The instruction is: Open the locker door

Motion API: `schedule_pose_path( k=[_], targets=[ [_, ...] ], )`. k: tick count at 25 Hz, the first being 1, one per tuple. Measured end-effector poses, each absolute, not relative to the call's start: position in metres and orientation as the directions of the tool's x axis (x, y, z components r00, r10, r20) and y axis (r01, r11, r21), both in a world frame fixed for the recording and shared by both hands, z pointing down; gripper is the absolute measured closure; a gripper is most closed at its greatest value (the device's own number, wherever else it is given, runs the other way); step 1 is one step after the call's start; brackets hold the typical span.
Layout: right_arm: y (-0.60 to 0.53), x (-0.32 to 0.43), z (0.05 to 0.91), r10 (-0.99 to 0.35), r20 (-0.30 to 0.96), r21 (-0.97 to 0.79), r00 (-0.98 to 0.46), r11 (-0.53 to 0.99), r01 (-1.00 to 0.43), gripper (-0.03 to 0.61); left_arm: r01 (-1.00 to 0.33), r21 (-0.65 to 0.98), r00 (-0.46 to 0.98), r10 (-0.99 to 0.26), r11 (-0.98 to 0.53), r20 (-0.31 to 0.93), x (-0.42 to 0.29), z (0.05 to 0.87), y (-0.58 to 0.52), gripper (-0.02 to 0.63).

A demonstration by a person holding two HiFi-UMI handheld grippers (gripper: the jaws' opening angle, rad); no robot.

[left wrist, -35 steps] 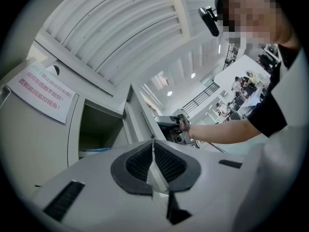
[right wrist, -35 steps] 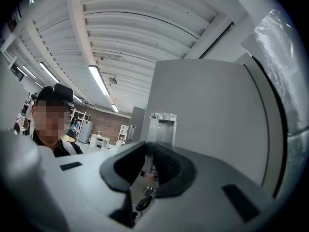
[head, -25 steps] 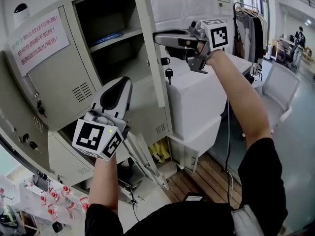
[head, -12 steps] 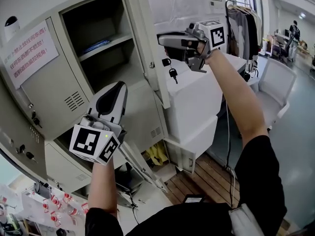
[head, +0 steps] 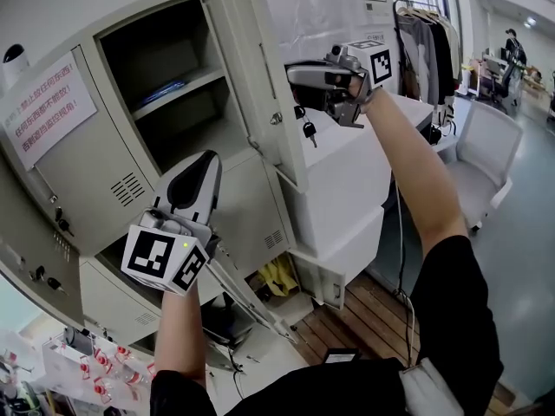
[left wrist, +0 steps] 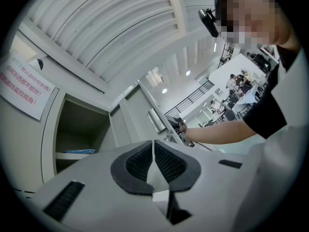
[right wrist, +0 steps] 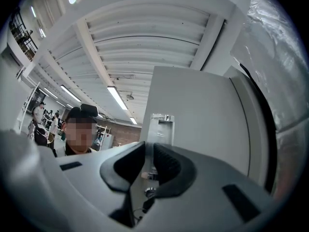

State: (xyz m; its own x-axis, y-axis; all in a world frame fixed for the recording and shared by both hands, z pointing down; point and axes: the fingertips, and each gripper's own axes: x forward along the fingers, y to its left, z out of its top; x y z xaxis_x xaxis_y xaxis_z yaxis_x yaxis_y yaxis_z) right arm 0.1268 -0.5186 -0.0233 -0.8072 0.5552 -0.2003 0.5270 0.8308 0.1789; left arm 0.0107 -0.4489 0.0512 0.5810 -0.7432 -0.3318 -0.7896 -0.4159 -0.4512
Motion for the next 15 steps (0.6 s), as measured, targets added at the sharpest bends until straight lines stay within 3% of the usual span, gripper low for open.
schedule_pose_path(
  k=[13, 14, 15],
  targets=[
    [-0.549, 0.161, -0.02, 0.606, -0.295, 0.17, -0.739, 0.794, 0.583, 0.514, -0.794, -0.459, 0.565, -0.761, -0.398, -0.318, -0.003, 0.055, -0.453, 0.595],
    [-0.552, 0.167, -0.021, 0.593, -0.309, 0.169, -0.744, 0.804, 0.57, 0.518, -0.795, -0.458, 0.565, -0.761, -0.399, -0.317, -0.002, 0.056, -0.454, 0.595],
    [-0.556, 0.172, -0.023, 0.574, -0.327, 0.167, -0.751, 0.817, 0.552, 0.567, -0.794, -0.457, 0.566, -0.761, -0.401, -0.316, 0.0, 0.056, -0.455, 0.595]
  ],
)
